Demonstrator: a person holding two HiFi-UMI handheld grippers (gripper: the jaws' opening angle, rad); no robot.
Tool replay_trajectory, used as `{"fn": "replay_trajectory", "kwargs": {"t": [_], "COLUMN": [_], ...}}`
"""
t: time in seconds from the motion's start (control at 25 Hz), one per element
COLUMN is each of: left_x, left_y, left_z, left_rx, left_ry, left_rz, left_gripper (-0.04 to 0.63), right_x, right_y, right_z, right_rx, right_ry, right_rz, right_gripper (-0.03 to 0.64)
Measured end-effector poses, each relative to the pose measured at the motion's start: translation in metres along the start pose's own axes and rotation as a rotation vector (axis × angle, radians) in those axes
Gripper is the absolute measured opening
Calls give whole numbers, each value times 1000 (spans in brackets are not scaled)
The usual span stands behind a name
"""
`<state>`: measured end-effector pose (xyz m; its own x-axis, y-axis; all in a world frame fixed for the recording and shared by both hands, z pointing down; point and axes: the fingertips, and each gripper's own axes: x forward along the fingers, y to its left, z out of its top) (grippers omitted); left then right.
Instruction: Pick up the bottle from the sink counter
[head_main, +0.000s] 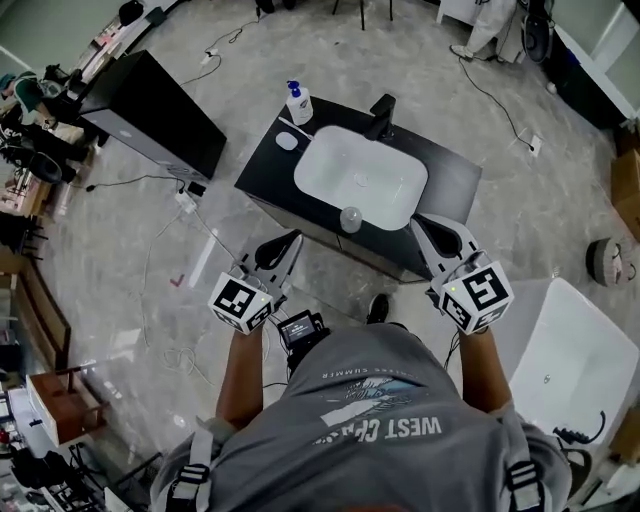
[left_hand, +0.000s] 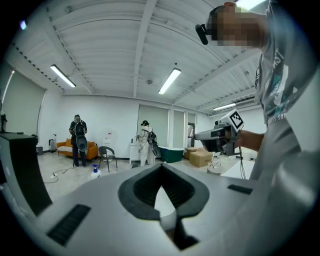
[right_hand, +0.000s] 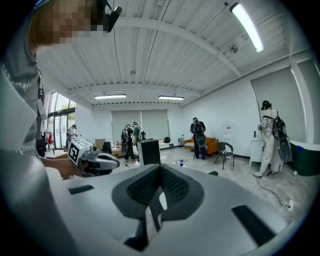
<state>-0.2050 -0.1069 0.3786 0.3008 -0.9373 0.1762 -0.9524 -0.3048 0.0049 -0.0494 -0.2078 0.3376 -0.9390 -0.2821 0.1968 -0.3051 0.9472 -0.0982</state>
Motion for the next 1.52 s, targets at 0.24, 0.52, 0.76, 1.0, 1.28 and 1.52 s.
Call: {"fn": "replay_trajectory", "kwargs": {"t": [0.24,0.52,0.76,1.0,1.28,1.52], "left_x": [40,76,102,130,147,158], "left_y": [-10,-15,-6,7,15,19], "left_z": [-22,-57,-101,-139,-182,-211], "left_rx": [-9,-50,-99,-103,-118,-119], "left_ry": [41,110,168,219,276,284], "left_rz": [40,32,1,-32,-37,-35], "left_gripper": [5,5,5,5,80,173], "right_x": [10,16,26,35,45,50], "right_y": [-29,-52,-59,-69,-76,-80], "right_z": [-12,-33,-41,-57,-72,-89], "right_rx": [12,45,57,79,106,130], "right_ry": [-4,46,78,138,182,226], "right_rz": [86,113,95,83,63,46], "right_gripper": [-3,-3,-3,-3,-3,-3]}}
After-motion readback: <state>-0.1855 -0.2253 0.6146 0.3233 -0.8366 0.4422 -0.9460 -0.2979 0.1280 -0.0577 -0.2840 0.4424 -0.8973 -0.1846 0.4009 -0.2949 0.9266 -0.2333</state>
